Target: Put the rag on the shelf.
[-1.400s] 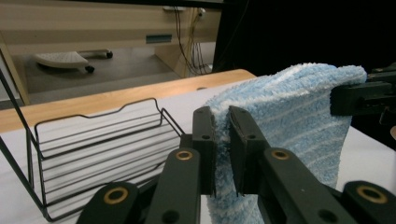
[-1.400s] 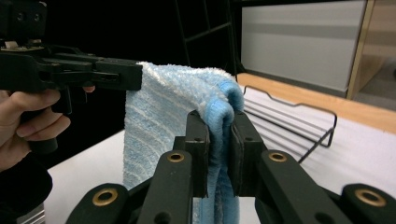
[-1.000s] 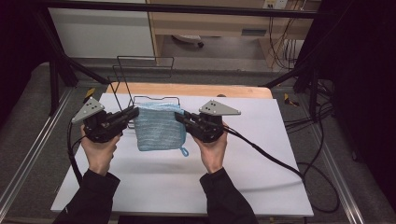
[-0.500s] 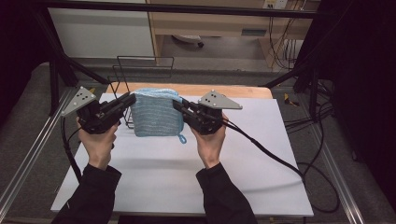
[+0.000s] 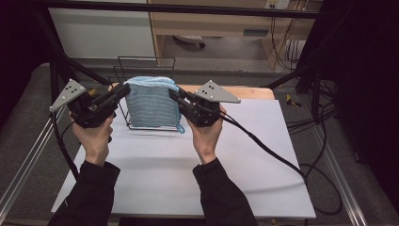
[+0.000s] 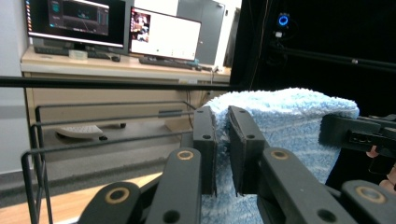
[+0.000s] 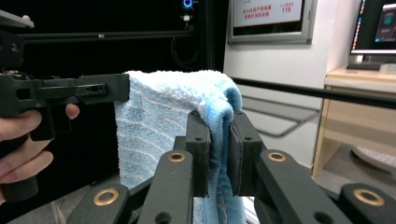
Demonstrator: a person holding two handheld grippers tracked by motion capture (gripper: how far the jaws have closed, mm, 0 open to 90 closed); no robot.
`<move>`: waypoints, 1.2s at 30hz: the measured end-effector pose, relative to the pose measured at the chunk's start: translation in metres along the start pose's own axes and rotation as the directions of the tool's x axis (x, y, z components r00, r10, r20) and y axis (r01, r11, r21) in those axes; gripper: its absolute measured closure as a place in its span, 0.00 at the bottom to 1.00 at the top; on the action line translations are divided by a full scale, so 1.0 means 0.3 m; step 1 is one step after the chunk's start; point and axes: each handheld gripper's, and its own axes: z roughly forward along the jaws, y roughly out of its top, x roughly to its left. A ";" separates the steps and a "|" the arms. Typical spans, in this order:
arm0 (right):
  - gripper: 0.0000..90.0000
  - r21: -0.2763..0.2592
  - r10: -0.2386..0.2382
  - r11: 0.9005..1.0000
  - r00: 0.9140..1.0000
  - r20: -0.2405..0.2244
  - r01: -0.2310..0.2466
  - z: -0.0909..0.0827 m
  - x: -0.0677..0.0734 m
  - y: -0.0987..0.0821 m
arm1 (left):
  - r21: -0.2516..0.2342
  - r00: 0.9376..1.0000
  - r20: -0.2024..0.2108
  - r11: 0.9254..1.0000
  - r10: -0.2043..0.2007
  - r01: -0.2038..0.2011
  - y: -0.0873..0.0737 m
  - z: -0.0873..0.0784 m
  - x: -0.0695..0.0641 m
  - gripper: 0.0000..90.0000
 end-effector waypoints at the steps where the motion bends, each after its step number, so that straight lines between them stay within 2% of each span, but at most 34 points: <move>1: 0.90 -0.007 -0.003 1.000 1.000 -0.001 0.003 0.004 0.001 0.007 | -0.008 1.000 -0.001 1.000 0.000 0.000 0.006 -0.001 0.002 0.91; 11: 0.90 -0.055 -0.018 0.998 1.000 0.007 0.019 0.034 0.010 0.063 | -0.072 1.000 -0.006 0.997 -0.004 0.004 0.065 -0.003 0.010 0.91; 26: 0.90 -0.098 -0.033 0.995 0.999 0.008 0.034 0.104 0.006 0.134 | -0.123 1.000 -0.022 0.992 -0.009 0.006 0.137 0.002 0.047 0.91; 36: 0.90 -0.125 -0.026 0.992 1.000 -0.001 0.025 0.146 -0.006 0.179 | -0.152 0.999 -0.033 0.988 -0.012 0.007 0.186 0.013 0.064 0.91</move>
